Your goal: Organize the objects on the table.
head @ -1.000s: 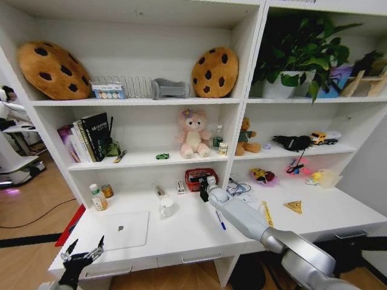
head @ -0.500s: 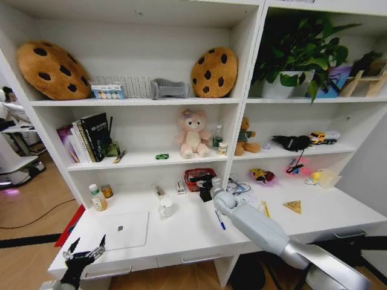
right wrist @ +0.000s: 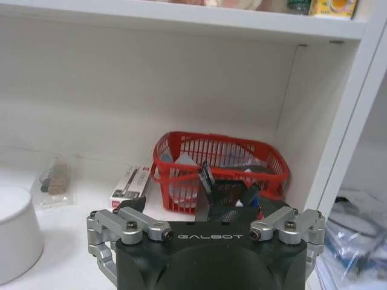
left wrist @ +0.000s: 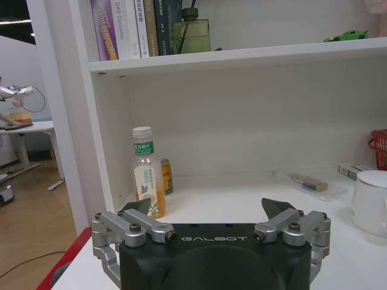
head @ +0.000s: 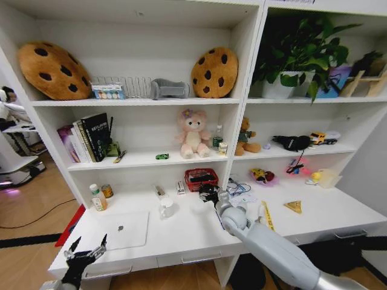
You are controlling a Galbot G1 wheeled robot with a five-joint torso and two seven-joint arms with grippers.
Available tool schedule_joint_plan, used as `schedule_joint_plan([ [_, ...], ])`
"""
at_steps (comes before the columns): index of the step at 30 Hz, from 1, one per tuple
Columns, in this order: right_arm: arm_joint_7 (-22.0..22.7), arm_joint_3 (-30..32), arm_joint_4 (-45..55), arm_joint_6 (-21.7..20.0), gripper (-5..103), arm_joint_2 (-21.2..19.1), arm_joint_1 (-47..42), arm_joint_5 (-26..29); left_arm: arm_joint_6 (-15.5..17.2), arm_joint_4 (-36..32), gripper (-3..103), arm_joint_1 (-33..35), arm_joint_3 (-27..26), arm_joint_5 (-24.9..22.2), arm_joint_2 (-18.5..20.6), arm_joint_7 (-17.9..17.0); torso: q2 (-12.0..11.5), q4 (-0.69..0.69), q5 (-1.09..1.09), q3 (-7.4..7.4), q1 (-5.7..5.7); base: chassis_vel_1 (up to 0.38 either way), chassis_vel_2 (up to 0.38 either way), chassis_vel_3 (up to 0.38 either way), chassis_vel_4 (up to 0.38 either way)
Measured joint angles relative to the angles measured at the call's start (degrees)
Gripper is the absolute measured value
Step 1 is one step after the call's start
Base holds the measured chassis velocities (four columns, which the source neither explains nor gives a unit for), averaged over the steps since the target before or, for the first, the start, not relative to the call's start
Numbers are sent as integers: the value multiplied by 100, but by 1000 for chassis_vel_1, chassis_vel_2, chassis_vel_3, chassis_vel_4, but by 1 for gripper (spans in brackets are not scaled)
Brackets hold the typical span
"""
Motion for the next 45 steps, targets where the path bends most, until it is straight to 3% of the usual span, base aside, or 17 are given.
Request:
schedule_joint_plan([
  [5,179,222,293,-122,100,-43,-410,313,5,-17,100,10,14,34,-9,-1,0,-1,0,0,0,0,0,0,0],
  [8,551,462,545,-413,100,-28,-607,969,6,-40,100,31,40,86,-51,-2,0,0,0,0,0,0,0,0,0],
  [12,774,633,646,-630,100,-31,-615,1357,5,-64,100,51,52,124,-98,-1,0,2,-1,1,0,0,0,0,0],
  [23,847,871,452,-815,100,-92,-719,1633,-10,-101,100,85,61,164,-176,-2,-1,0,0,1,1,0,0,0,0],
  [45,627,854,-758,-765,100,267,-499,1846,-57,-59,100,132,-8,140,-147,-3,-1,0,0,1,1,0,0,0,0],
])
